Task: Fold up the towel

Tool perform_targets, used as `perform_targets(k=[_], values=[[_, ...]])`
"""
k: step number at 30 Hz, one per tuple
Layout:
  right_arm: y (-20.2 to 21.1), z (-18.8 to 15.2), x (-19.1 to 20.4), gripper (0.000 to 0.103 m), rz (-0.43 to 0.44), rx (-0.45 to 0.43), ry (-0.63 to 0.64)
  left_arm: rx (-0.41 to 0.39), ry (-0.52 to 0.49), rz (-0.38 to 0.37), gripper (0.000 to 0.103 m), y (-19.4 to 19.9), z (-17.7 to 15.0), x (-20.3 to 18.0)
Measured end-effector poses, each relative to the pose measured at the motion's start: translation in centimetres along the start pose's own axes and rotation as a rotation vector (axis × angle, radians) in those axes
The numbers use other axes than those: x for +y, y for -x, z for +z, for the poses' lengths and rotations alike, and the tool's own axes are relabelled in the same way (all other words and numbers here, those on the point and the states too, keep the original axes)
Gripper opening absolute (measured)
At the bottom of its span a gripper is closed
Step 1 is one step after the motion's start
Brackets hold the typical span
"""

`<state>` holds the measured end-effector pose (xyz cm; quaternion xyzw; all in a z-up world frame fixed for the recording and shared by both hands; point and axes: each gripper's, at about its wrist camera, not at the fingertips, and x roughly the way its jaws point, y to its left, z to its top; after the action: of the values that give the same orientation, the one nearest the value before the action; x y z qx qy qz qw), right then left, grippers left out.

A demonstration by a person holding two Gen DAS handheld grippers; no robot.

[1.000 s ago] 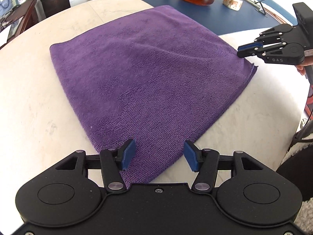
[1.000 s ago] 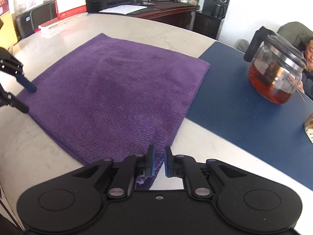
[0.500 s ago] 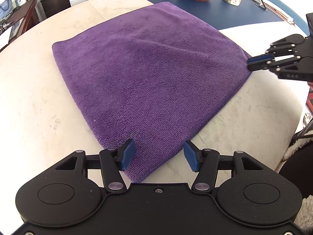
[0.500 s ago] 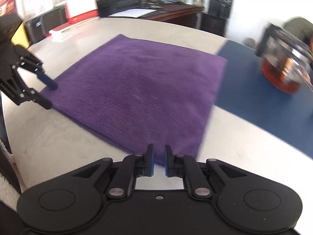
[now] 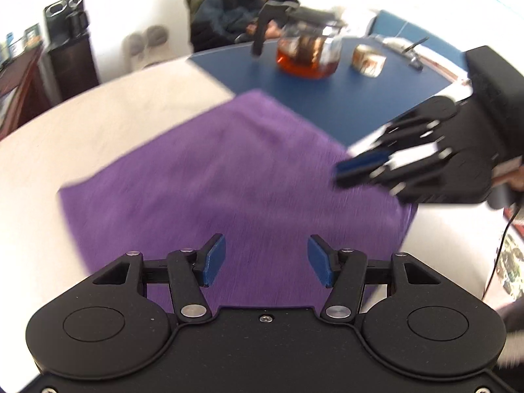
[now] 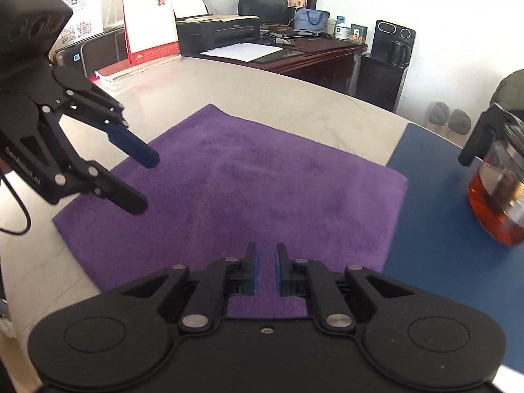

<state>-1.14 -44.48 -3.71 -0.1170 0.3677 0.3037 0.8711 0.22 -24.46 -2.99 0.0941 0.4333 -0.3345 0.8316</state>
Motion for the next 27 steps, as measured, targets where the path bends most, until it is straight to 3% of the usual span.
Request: perform_targets(k=[5, 9, 15, 25, 27], values=[[-4.1, 1.1, -2.3, 0.008, -0.011, 0.024, 0.013, 0.066, 0.086, -0.115, 0.056, -5.1, 0.6, 2.0], [-4.0, 0.3, -2.9, 0.008, 0.002, 0.011, -0.002, 0.063, 0.107, -0.127, 0.056, -4.2, -1.1, 2.1], [-2.2, -1.4, -4.3, 0.008, 0.017, 0.002, -0.059, 0.124, 0.082, -0.036, 0.056, -0.6, -5.1, 2.0], [-2.3, -0.5, -5.6, 0.008, 0.067, 0.041, -0.065, 0.26, 0.279, 0.105, 0.056, 3.3, -8.0, 4.3], [-2.2, 0.4, -5.7, 0.009, 0.057, 0.049, -0.046, 0.238, 0.33, 0.126, 0.056, 4.1, -7.4, 5.2]])
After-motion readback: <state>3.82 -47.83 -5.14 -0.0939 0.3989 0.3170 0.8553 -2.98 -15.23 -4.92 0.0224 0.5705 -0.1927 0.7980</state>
